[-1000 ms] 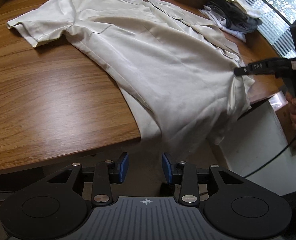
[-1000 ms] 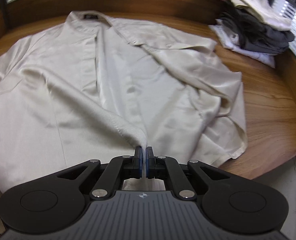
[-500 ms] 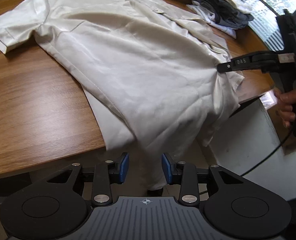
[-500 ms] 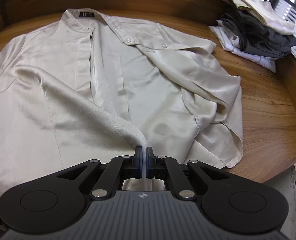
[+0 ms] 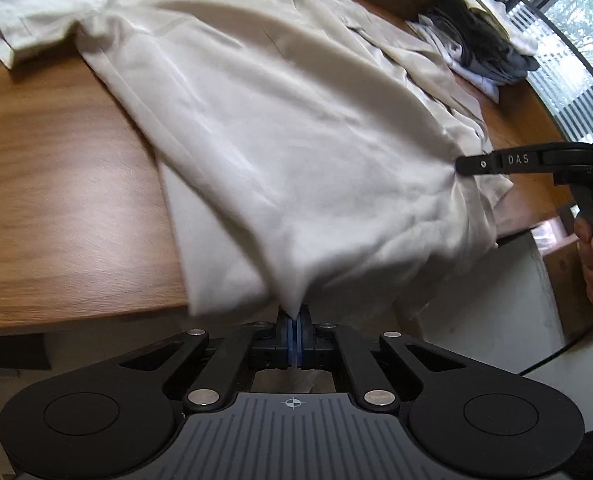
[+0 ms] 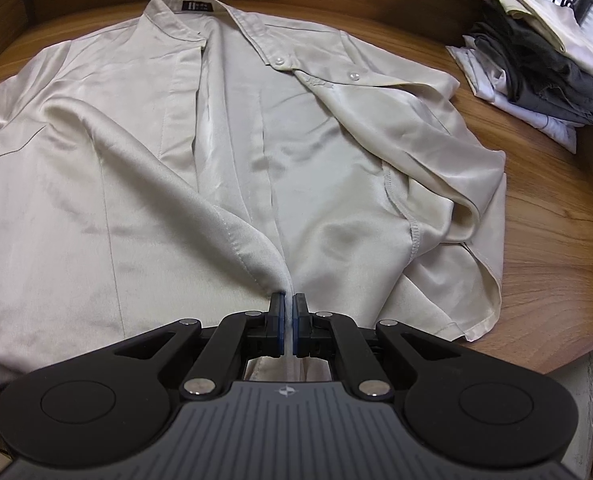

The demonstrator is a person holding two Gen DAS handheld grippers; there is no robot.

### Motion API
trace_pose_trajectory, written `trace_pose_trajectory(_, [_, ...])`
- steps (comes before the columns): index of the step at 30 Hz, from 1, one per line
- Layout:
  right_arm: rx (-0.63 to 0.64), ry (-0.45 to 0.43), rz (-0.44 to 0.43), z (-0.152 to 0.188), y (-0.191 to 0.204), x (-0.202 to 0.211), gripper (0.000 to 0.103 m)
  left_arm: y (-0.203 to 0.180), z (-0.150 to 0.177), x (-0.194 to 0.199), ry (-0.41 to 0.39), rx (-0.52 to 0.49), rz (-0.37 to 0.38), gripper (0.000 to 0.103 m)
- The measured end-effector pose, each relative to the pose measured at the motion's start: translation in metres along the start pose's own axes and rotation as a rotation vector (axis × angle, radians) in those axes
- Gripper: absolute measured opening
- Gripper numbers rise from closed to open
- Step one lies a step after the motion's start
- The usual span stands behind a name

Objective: Fold clothes

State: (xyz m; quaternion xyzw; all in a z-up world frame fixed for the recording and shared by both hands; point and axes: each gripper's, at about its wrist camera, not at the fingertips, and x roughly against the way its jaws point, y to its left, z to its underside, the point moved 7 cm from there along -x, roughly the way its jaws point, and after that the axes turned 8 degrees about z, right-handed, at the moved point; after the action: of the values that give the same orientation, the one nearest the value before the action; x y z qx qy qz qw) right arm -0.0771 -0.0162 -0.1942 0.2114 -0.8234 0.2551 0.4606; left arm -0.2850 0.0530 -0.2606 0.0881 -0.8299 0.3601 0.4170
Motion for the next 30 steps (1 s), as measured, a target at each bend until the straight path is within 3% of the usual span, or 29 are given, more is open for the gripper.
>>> trace_pose_trajectory(9, [0.018,0.005,-0.116,0.003,0.040,0.019,0.004,0.016,-0.010,0.058,-0.056,-0.043,-0.104,0.003])
trace_pose_trajectory(14, [0.036,0.007,-0.186,0.011,0.072,0.034,0.004,0.039,-0.011,0.088,-0.022,-0.064,-0.159,0.004])
trace_pose_trajectory(17, [0.047,0.002,-0.200,0.015,0.085,0.041,0.004,0.051,-0.019,0.095,-0.017,-0.081,-0.190,0.013])
trace_pose_trajectory(22, [0.032,-0.006,-0.181,0.019,0.090,0.046,0.004,0.069,-0.041,0.102,-0.044,-0.113,-0.252,0.036])
trace_pose_trajectory(30, [-0.043,0.005,-0.132,0.026,0.071,0.044,0.004,0.101,-0.087,0.098,-0.073,-0.163,-0.346,0.039])
